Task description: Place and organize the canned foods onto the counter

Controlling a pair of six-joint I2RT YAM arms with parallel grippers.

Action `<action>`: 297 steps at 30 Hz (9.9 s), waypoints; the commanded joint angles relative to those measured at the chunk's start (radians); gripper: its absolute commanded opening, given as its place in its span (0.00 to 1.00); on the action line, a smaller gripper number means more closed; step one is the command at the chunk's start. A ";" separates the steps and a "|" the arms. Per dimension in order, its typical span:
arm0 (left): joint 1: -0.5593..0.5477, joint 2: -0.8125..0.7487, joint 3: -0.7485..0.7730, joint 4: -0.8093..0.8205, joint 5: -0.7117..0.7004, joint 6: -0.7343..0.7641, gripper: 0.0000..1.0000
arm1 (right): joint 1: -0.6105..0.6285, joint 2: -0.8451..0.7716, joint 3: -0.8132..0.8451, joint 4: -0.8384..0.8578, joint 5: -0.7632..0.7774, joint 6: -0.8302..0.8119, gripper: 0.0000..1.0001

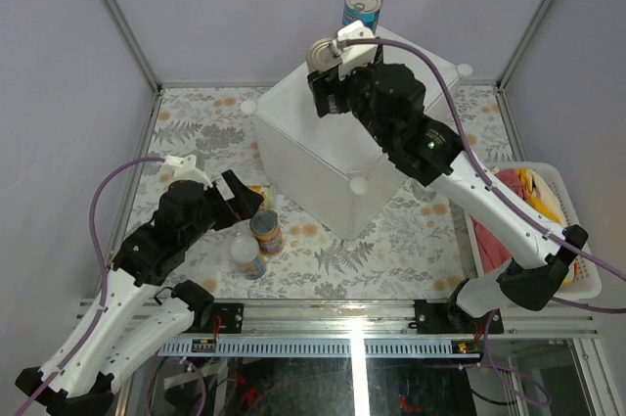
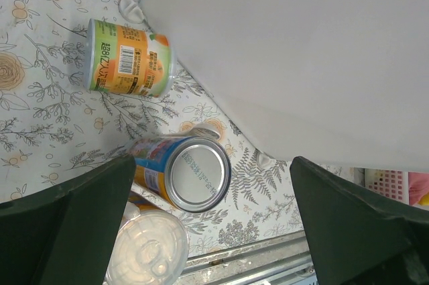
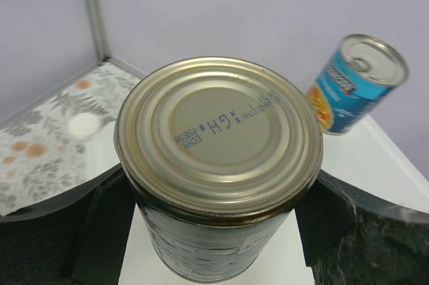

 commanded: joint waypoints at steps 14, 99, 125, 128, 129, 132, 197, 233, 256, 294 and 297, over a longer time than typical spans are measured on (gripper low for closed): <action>0.004 -0.005 0.037 0.029 0.046 0.050 1.00 | -0.437 0.104 0.199 0.172 -0.135 0.101 0.04; 0.005 -0.101 0.045 -0.072 0.046 -0.008 1.00 | -0.631 0.295 0.126 0.320 -0.240 0.123 0.96; 0.004 -0.096 0.032 -0.045 0.073 -0.001 1.00 | -0.631 0.212 0.085 0.297 -0.232 0.112 0.99; 0.005 -0.092 0.033 -0.039 0.076 0.001 1.00 | -0.631 0.205 0.083 0.293 -0.238 0.112 0.99; 0.005 -0.089 0.033 -0.037 0.077 0.003 1.00 | -0.630 0.205 0.085 0.291 -0.239 0.112 0.99; 0.005 -0.086 0.036 -0.035 0.077 0.005 1.00 | -0.631 0.205 0.088 0.285 -0.233 0.110 0.99; 0.005 0.034 0.160 -0.285 -0.217 -0.245 1.00 | 0.521 -0.080 -0.334 -0.020 0.094 0.213 1.00; 0.005 0.023 0.141 -0.386 -0.205 -0.297 1.00 | 0.371 0.194 -0.417 0.117 -0.115 0.335 0.99; 0.045 0.067 0.186 -0.334 -0.202 -0.181 1.00 | 0.500 0.186 -0.372 0.080 -0.213 0.214 0.98; 0.057 0.177 0.626 -0.084 -0.055 0.181 1.00 | 0.449 0.393 -0.287 0.051 -0.315 0.153 0.99; 0.058 0.178 0.629 -0.084 -0.051 0.179 1.00 | 0.446 0.394 -0.300 0.048 -0.327 0.161 0.98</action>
